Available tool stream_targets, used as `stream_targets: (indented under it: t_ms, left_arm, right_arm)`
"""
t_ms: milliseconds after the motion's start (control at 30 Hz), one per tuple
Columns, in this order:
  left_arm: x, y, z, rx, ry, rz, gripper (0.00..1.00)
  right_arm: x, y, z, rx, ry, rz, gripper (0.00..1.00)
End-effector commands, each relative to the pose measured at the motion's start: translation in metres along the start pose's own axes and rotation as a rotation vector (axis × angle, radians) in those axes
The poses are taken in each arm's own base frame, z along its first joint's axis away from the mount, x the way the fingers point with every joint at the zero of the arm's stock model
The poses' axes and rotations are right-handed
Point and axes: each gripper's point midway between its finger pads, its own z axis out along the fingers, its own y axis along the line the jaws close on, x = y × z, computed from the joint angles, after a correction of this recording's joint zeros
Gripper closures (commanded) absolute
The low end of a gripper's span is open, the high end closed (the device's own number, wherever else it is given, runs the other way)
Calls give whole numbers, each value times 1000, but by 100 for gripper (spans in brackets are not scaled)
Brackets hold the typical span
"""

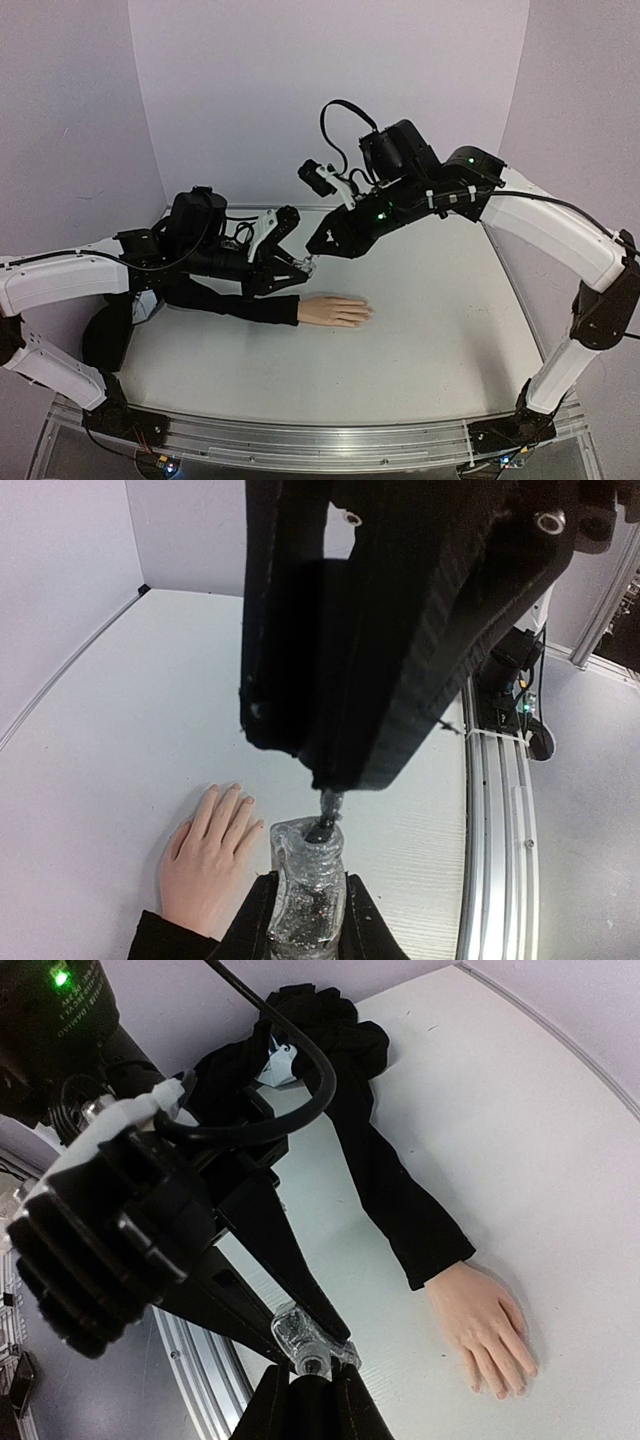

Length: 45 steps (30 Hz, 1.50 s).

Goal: Paint the nails

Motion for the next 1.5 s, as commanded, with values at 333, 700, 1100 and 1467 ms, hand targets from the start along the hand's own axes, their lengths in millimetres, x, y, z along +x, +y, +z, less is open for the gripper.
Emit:
stream_targets:
  t_ms: [333,700,1100,1467]
  left_arm:
    - [-14,7,-3,-39,-27,30,100]
    - [-25,54,-30,-360,-103,0,100]
    - [-85,86,-96,-662,-288,-45,100]
    - [-89,106,-65,-704,-304,55,100]
  right_arm:
    - [-15,-1,-29,45,-96,-6,100]
    - [7,-39,-70,171,-229,130,100]
    - [113,-107,-25,252,-138,163,100]
    - [155,-156,33,270,-7,133,100]
